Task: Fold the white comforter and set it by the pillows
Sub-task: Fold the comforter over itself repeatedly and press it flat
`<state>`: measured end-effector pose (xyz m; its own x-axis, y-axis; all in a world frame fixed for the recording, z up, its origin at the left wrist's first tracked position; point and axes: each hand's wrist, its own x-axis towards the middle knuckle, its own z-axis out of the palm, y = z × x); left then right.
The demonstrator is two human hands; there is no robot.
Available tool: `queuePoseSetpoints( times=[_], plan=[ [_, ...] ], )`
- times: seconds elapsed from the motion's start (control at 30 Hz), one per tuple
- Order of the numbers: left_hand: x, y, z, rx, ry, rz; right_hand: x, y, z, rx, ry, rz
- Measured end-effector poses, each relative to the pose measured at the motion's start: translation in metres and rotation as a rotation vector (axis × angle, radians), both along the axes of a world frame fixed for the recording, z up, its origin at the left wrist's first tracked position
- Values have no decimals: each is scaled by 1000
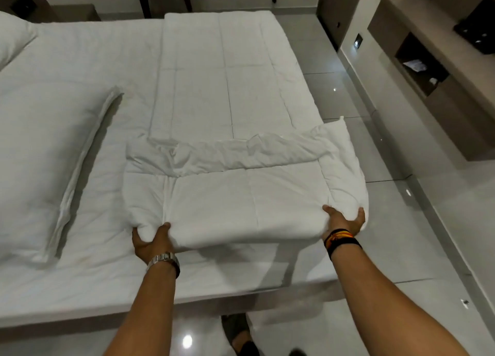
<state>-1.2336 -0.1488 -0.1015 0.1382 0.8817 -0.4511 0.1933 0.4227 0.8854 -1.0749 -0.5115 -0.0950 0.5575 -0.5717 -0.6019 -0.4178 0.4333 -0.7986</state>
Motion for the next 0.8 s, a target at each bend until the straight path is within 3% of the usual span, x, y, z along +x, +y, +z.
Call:
queuePoseSetpoints(
  times=[0.33, 0.5, 0.6, 0.7, 0.8],
  plan=[
    [-84, -56, 69, 121, -117, 9, -74, -57, 51, 14, -238, 27],
    [-178, -114, 76, 67, -168, 67, -168, -111, 52, -30, -204, 63],
    [-252, -142, 57, 30, -97, 81, -246, -136, 39, -47, -131, 57],
    [-329, -166, 29, -54, 91, 96, -326, -161, 21, -112, 66, 78],
    [-368, -178, 24, -57, 227, 70, -363, -172, 15, -178, 162, 145]
  ],
)
